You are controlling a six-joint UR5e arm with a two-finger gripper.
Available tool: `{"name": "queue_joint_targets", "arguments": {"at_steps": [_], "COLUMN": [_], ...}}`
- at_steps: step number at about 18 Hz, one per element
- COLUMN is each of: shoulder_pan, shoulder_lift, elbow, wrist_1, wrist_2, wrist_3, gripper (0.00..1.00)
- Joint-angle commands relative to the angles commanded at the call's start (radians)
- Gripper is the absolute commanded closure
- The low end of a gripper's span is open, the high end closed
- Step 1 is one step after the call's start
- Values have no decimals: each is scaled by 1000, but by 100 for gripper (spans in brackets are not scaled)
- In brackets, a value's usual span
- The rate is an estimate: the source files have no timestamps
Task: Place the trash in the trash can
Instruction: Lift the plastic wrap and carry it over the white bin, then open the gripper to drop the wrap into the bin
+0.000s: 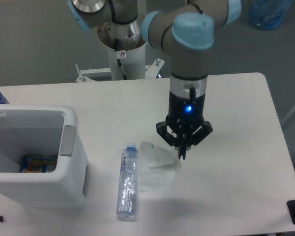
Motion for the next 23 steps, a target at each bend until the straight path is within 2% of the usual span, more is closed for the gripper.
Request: {"name": "queue_joint_targets", "arguments": {"at_steps": [5, 8, 16, 18, 19, 20, 21, 22, 23], "shoulder_pan": [-67, -133, -334, -356, -367, -377, -382, -384, -384], "shoulder_lift": [84, 124, 131, 129, 127, 126, 126, 127, 129], "elbow": [12, 0, -75, -80, -83, -90, -96, -106, -115], "wrist_1": [3, 2, 5, 5, 3, 5, 5, 5, 5], "wrist_2": [-5, -5, -3, -3, -3, -3, -3, -3, -3], "wrist_3": [-123, -131, -126, -129, -129, -125, -125, -125, -125], "gripper": [96, 96, 96, 96, 93, 85, 80, 79, 71]}}
